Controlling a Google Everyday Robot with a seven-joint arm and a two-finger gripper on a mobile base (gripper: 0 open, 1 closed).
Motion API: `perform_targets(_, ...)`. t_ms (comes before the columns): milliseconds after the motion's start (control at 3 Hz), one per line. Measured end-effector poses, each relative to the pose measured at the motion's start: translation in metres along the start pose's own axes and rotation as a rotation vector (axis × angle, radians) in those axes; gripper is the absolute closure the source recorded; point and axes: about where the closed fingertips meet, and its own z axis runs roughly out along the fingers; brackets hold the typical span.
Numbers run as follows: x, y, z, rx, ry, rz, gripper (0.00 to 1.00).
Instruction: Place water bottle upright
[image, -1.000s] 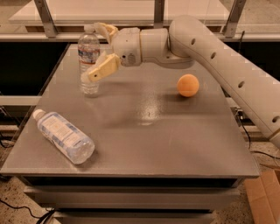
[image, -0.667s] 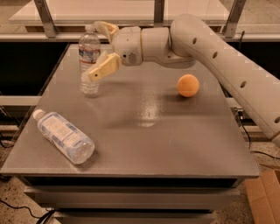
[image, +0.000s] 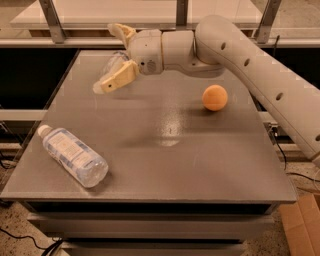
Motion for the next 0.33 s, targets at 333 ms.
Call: perform_targets(333, -0.0007, 0.0004, -0.0002, 0.001, -0.001, -0.006, 0.00)
